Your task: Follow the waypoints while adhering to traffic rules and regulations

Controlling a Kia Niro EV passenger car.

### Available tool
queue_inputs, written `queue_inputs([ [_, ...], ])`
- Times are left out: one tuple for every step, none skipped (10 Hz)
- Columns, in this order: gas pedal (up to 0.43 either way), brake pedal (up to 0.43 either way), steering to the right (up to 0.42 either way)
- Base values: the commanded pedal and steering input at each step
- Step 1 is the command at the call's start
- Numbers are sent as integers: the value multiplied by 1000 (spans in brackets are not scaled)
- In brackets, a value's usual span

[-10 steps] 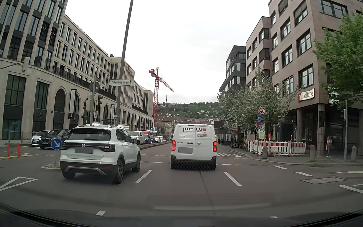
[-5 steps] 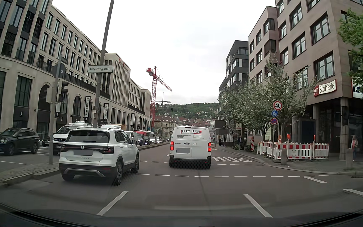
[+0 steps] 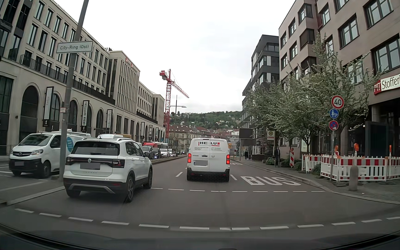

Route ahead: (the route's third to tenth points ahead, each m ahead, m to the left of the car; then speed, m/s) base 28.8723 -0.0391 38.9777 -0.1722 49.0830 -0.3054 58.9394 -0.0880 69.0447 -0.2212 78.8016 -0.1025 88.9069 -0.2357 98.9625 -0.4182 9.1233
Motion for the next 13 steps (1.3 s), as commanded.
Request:
queue_inputs([
  [157,0,8],
  [150,0,9],
  [150,0,9],
  [150,0,10],
  [150,0,10],
  [150,0,12],
  [150,0,17],
  [150,0,24],
  [150,0,30],
  [150,0,32],
  [138,0,32],
  [130,0,31],
  [130,0,31],
])
